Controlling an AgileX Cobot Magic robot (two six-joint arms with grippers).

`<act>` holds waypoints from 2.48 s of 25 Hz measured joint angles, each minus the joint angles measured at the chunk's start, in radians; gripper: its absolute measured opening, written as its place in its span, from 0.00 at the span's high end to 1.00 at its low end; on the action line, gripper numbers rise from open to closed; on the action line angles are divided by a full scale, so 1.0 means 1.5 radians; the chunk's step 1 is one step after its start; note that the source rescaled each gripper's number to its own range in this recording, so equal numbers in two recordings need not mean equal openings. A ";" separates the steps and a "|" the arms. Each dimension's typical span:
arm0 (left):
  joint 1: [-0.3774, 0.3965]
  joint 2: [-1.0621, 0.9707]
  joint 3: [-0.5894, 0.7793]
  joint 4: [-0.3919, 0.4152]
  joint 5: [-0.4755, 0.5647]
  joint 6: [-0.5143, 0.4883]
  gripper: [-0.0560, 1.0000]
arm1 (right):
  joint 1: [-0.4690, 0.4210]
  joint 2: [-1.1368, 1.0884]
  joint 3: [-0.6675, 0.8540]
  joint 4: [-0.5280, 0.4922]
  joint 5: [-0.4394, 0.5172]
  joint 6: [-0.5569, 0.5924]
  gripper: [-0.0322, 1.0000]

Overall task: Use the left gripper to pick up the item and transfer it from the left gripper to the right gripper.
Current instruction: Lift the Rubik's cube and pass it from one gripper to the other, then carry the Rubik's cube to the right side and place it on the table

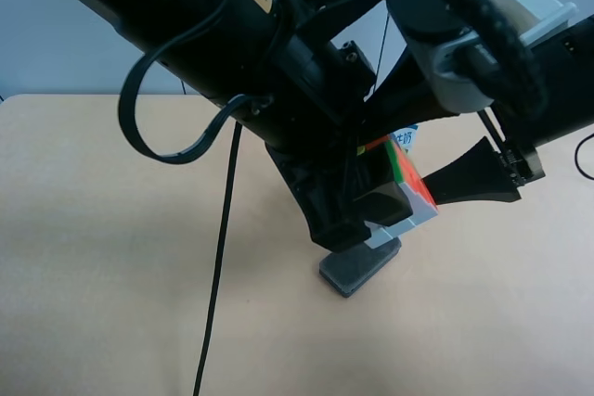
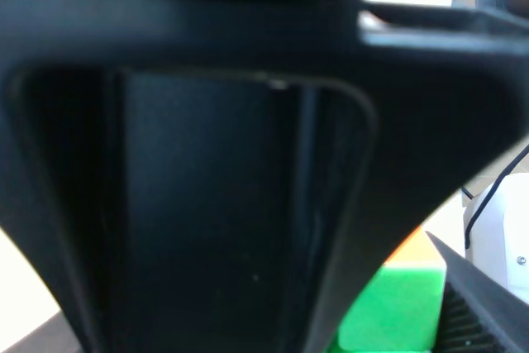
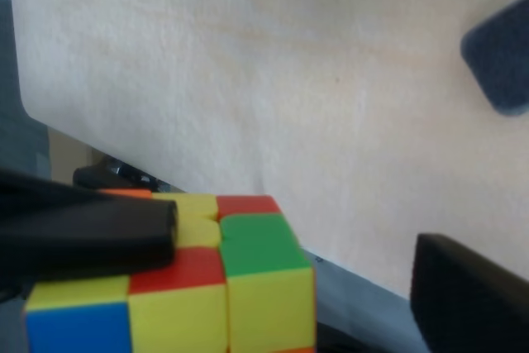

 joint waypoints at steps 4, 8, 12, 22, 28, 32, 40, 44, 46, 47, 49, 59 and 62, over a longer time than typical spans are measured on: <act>0.000 0.000 0.000 0.000 -0.004 0.000 0.94 | 0.000 0.000 0.000 0.000 0.003 -0.007 0.01; 0.000 0.000 0.000 0.000 -0.004 0.000 0.94 | 0.000 0.000 0.000 0.000 0.003 -0.017 0.06; 0.000 0.000 0.000 0.000 -0.008 0.000 0.94 | 0.000 0.000 0.000 0.000 0.003 -0.019 0.38; 0.000 0.003 0.000 0.000 -0.013 0.000 0.94 | 0.001 0.000 -0.004 0.007 0.006 -0.018 0.93; 0.000 0.003 0.000 0.002 -0.015 -0.001 0.88 | 0.001 0.000 -0.004 0.003 0.006 -0.018 0.93; 0.000 0.003 0.000 0.002 -0.026 -0.013 0.15 | 0.001 0.002 -0.004 -0.019 0.007 -0.019 0.93; 0.000 0.001 -0.001 0.012 -0.003 -0.016 0.02 | 0.001 0.002 -0.004 -0.019 0.007 -0.017 0.93; 0.000 -0.028 -0.001 0.080 0.051 -0.027 0.02 | 0.001 0.002 -0.004 -0.019 0.008 -0.017 0.93; 0.000 -0.055 -0.001 0.118 0.076 -0.050 0.02 | 0.001 0.002 -0.004 -0.019 0.008 -0.017 0.93; 0.000 -0.067 -0.001 0.138 0.088 -0.066 0.02 | 0.001 0.002 -0.004 -0.019 0.008 -0.017 0.93; 0.000 -0.098 -0.001 0.175 0.111 -0.099 0.02 | 0.001 0.002 -0.004 -0.019 0.008 -0.017 0.93; 0.000 -0.241 -0.001 0.379 0.231 -0.352 0.02 | 0.001 0.002 -0.004 -0.019 0.008 -0.017 0.93; 0.000 -0.282 0.010 0.442 0.271 -0.410 0.01 | 0.001 0.002 -0.004 -0.019 0.008 -0.017 0.93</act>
